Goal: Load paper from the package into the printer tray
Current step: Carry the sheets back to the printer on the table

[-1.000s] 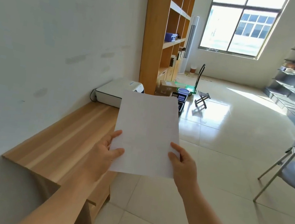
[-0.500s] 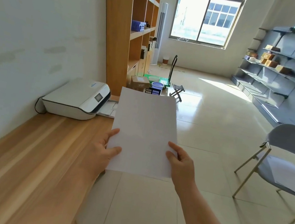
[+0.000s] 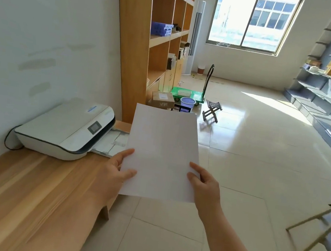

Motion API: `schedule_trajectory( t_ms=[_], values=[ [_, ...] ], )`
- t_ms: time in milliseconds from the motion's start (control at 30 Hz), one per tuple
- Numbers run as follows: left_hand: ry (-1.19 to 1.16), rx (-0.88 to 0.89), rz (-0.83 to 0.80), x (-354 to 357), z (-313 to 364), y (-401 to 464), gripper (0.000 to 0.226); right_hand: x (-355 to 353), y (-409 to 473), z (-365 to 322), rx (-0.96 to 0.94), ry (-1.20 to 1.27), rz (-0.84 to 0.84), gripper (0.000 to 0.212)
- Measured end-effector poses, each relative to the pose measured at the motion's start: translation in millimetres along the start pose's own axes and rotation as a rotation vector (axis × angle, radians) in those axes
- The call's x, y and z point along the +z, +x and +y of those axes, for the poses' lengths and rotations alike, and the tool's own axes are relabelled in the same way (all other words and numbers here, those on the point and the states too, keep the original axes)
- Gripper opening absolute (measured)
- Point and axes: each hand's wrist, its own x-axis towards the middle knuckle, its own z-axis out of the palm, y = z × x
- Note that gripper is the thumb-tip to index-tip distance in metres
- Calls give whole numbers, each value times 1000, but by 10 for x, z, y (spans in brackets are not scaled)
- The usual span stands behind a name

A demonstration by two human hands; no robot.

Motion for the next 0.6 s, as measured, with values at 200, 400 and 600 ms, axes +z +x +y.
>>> schedule_trajectory(
  t_ms=[200, 400, 600],
  values=[
    [12, -36, 43, 105, -84, 1040, 53, 161, 1082, 60, 29, 3, -46, 33],
    [-35, -25, 48, 284, -242, 2270, 53, 311, 2253, 45, 42, -33, -11, 34],
    [-114, -68, 63, 406, -340, 3272, 51, 474, 3363, -72, 46, -97, -37, 34]
  ],
)
